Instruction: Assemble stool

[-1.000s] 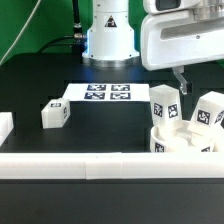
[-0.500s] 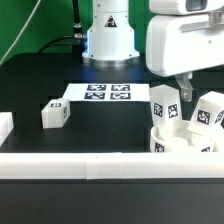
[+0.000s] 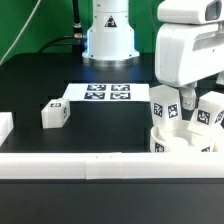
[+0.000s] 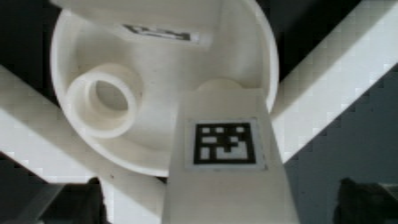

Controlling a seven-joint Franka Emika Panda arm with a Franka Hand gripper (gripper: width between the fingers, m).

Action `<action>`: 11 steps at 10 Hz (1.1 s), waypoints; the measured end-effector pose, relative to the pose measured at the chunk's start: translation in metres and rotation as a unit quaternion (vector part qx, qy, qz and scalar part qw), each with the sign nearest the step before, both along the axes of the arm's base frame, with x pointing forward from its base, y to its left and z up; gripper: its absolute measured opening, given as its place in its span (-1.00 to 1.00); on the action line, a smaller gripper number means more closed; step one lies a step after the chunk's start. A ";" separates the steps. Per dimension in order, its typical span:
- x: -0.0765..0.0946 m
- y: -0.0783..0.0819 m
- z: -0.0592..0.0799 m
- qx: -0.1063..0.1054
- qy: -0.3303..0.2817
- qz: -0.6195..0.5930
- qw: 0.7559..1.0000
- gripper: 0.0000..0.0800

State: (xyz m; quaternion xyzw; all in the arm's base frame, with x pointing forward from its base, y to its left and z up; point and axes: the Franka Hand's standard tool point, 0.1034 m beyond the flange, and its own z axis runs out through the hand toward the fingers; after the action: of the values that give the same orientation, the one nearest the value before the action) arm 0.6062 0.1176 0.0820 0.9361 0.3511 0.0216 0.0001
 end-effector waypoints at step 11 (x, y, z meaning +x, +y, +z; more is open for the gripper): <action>-0.001 0.000 -0.002 0.022 -0.002 -0.261 0.965 -0.16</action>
Offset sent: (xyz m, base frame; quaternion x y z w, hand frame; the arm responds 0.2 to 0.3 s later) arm 0.0000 0.0000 0.0000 0.0000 0.0000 0.0000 1.0000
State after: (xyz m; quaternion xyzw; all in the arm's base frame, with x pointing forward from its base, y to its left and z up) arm 0.6057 0.1172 0.0800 0.9950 0.0946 0.0301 -0.0142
